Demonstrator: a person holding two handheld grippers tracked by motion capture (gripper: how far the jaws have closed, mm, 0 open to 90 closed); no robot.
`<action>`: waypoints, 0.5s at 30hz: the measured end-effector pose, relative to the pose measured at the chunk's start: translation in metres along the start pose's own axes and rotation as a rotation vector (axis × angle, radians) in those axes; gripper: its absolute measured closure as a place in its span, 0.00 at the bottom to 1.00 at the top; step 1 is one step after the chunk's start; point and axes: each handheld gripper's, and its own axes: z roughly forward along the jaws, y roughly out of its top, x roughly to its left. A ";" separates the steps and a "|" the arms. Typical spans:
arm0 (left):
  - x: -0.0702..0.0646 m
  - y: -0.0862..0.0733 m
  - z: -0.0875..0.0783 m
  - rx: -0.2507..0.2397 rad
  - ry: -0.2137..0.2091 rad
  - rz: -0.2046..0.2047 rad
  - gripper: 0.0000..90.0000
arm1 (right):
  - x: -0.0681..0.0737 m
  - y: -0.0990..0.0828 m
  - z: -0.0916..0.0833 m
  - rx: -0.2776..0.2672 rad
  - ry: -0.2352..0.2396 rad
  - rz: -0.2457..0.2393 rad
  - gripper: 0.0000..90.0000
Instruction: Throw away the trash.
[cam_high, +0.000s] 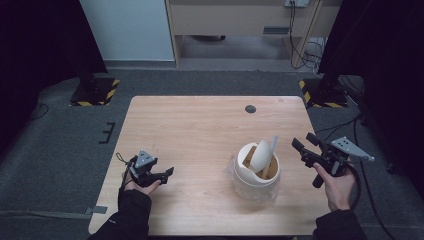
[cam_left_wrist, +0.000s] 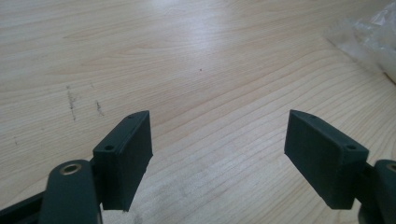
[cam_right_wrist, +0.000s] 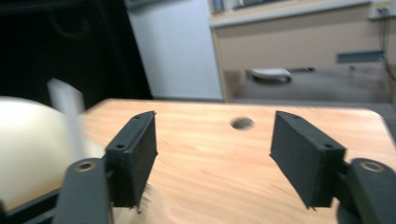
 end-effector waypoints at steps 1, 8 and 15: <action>0.001 0.000 0.001 0.004 0.002 -0.003 0.25 | -0.003 -0.004 0.002 0.015 -0.018 -0.006 0.32; 0.004 -0.004 0.006 0.054 0.008 -0.005 0.23 | -0.023 -0.033 0.014 0.145 -0.109 -0.032 0.24; 0.007 -0.008 0.011 0.114 0.016 0.000 0.19 | -0.040 -0.063 0.025 0.303 -0.144 -0.029 0.19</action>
